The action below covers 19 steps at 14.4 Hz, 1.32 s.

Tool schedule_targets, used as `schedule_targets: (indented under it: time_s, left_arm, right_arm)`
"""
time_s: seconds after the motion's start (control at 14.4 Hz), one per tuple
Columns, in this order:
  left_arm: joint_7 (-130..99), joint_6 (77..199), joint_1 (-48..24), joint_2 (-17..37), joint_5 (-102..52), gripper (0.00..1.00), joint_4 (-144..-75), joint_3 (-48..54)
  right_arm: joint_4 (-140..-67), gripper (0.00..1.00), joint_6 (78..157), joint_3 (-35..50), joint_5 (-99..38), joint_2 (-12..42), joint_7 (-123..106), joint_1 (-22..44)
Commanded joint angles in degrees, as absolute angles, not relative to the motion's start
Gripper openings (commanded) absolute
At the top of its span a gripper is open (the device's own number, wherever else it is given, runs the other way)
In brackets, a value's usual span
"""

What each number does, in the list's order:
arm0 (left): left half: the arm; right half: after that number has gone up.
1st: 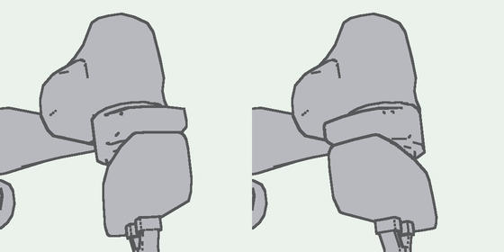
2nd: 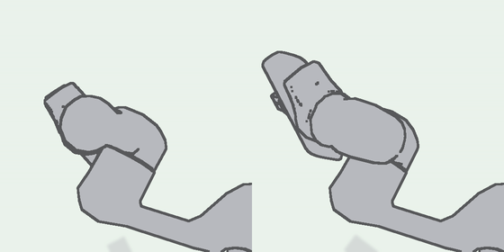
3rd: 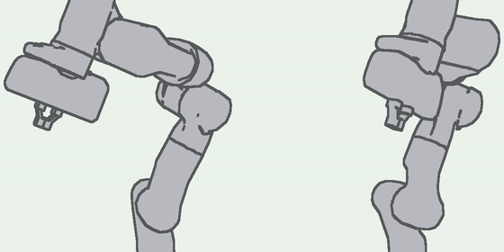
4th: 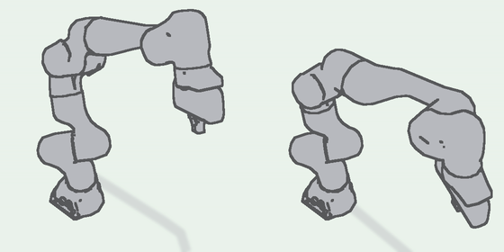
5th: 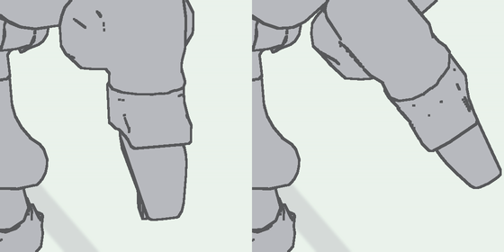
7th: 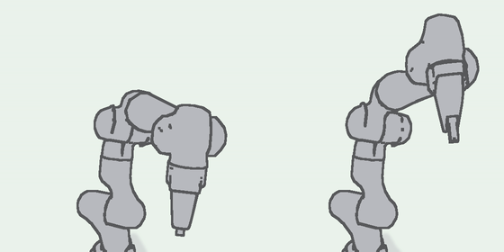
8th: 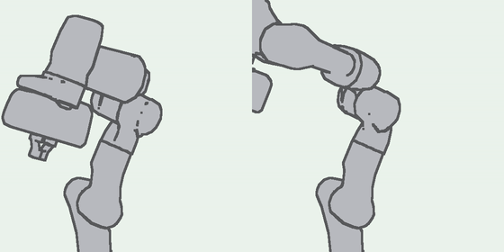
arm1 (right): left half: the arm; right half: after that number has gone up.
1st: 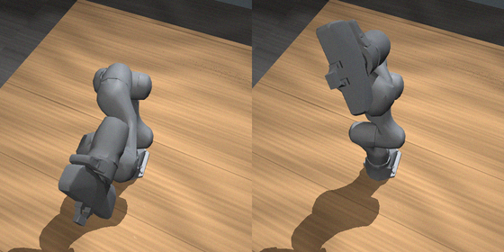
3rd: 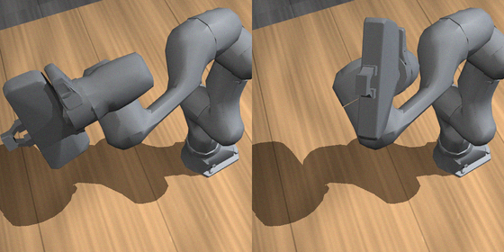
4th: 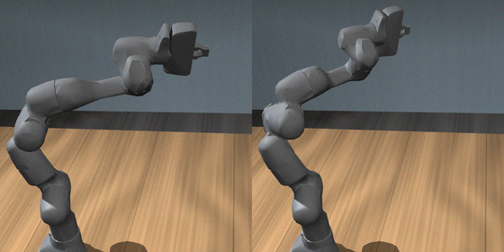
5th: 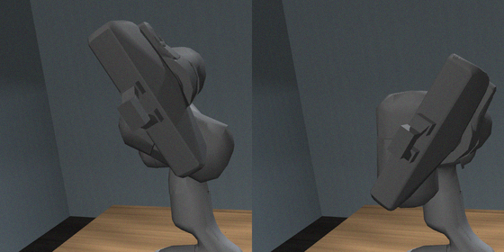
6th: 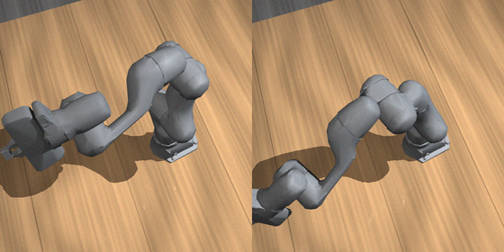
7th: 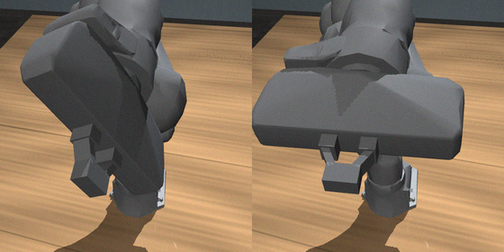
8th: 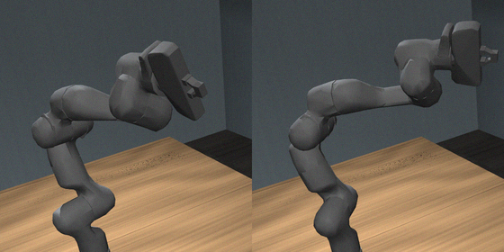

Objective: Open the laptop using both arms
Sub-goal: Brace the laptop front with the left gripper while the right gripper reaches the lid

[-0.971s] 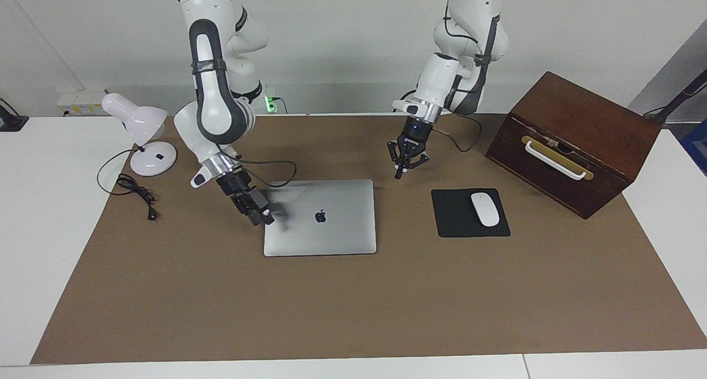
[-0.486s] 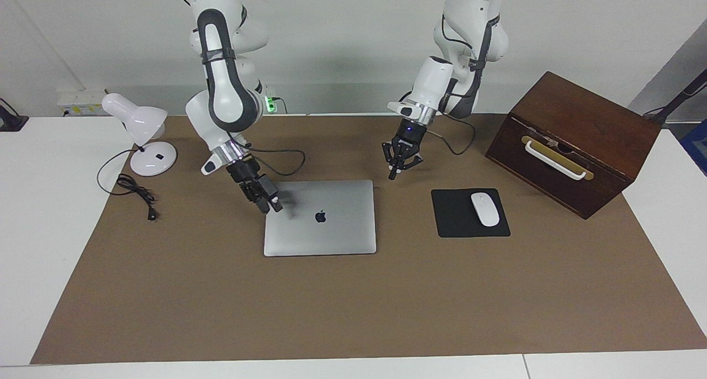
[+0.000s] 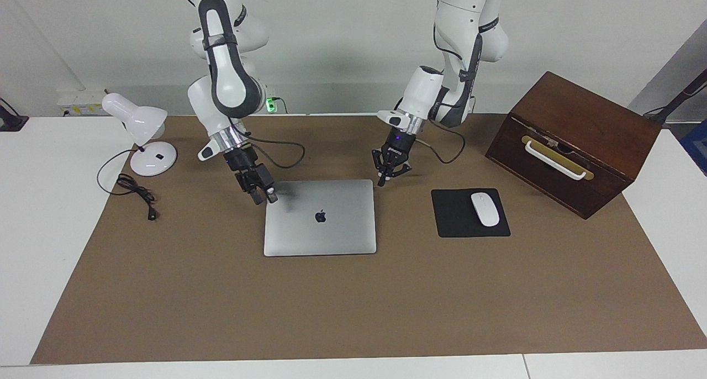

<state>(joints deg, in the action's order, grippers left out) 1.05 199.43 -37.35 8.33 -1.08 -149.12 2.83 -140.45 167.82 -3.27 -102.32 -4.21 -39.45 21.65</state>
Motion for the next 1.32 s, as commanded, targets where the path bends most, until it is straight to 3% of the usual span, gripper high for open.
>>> schedule_targets:
  time_s: [0.0,0.56,1.25]
  left_arm:
    - [0.18,200.83,-38.93,11.42,-1.05,0.00,-146.17,1.85]
    - [0.53,200.83,-39.55,15.38,-1.05,0.00,-143.09,1.58]
    - [1.14,200.83,-39.64,16.87,-0.97,0.00,-142.12,1.49]
  right_arm:
    - [-145.10,1.00,168.57,-3.16,-103.71,-7.73,-39.90,21.71]
    - [-146.34,1.00,178.24,-3.08,-119.87,-9.49,-40.17,33.04]
    - [-141.16,1.00,177.54,-3.16,-121.20,-4.05,-40.25,32.43]
